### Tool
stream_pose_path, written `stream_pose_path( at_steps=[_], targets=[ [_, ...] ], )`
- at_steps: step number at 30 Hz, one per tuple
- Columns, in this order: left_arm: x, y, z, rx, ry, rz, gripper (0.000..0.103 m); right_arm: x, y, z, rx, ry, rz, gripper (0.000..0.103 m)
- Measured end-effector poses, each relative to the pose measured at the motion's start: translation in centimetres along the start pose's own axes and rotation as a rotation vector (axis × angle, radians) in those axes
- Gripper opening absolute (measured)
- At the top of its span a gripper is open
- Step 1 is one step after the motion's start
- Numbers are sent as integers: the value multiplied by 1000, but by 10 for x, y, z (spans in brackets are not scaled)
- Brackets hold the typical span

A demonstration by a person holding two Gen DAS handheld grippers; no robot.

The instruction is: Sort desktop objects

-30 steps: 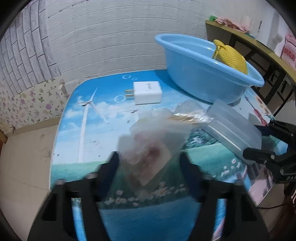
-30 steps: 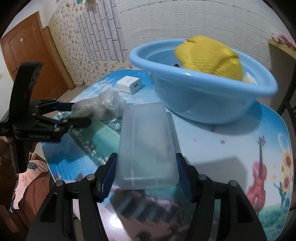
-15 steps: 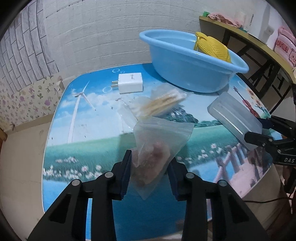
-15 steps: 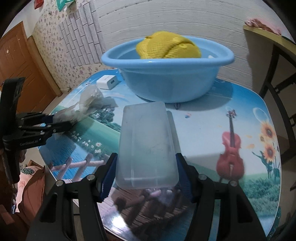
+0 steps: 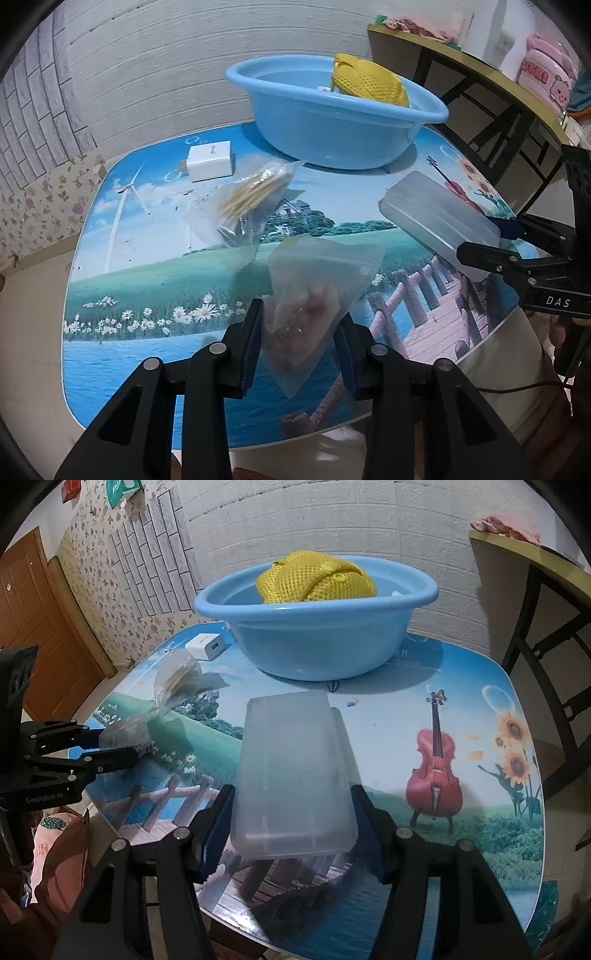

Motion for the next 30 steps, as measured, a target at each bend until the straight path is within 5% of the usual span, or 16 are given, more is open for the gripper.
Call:
stream_pose_path(
  at_steps=[22, 30],
  targets=[
    [2, 0, -9, 11, -32, 14, 65, 7, 3, -3, 14, -9, -20, 61],
    [5, 14, -12, 15, -47, 3, 72, 8, 8, -7, 28, -24, -25, 72]
  ],
)
Point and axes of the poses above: each gripper's, at about its wrist camera, not at the fingertips, and y roughly the way its jaws point, z to its right, x to its underside, the point moved 3 cm from there along y, roughly the way its jaws point
